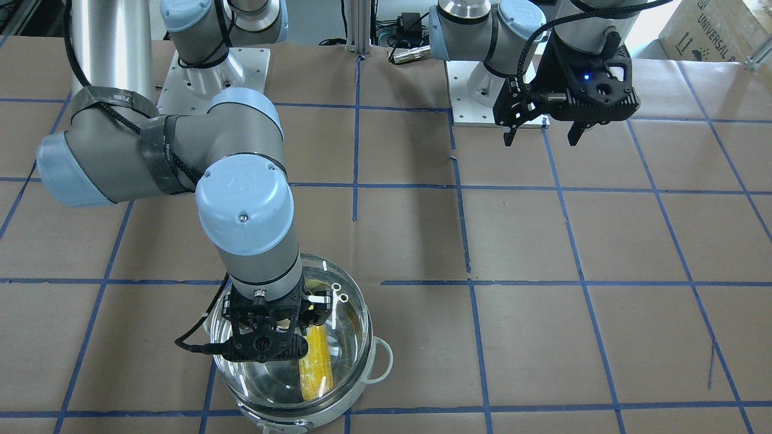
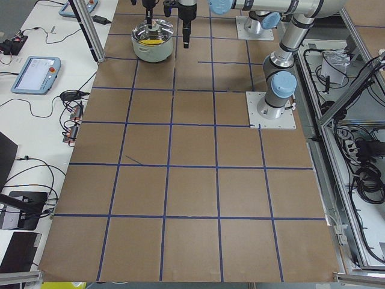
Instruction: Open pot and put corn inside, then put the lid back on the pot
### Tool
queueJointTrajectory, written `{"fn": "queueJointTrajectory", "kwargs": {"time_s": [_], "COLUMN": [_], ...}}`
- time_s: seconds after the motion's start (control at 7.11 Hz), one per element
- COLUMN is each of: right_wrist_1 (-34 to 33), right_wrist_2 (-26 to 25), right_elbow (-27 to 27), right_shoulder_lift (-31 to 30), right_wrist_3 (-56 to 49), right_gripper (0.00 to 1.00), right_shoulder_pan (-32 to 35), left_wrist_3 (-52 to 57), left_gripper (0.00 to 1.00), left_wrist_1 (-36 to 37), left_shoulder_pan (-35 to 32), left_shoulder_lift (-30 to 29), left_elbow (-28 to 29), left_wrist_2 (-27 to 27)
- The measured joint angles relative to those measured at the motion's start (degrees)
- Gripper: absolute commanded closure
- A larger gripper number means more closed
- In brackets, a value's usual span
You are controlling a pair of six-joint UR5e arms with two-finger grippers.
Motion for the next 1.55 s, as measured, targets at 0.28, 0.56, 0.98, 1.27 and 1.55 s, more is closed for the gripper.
{"fn": "queueJointTrajectory", "kwargs": {"time_s": [0.28,0.56,0.98,1.27,1.55], "right_wrist_1": [0.00,0.00,-0.02,1.00,4.76], "right_wrist_2": [0.01,0.03,0.32,0.83,0.78], "right_elbow": [-0.05,-0.06,-0.32,-3.37,-8.54], "right_shoulder_lift": [0.00,-0.01,0.05,1.04,1.97], "right_wrist_3": [0.08,0.09,0.19,0.52,0.61], "right_gripper": [0.87,0.86,0.01,0.00,0.00], "right_shoulder_pan": [0.11,0.15,0.10,-0.14,-0.25], "left_wrist_3": [0.00,0.00,-0.08,-0.51,-0.90], "left_gripper": [0.00,0.00,0.00,0.00,0.00], "left_wrist_1": [0.02,0.02,0.02,0.02,0.02], "left_shoulder_pan": [-0.03,-0.06,-0.12,-0.18,-0.20], "left_shoulder_lift": [0.00,0.00,-0.08,-0.18,-0.21], "left_elbow": [-0.02,-0.03,-0.03,-0.02,0.11], "left_wrist_2": [0.02,-0.04,-0.03,-0.01,-0.06]}}
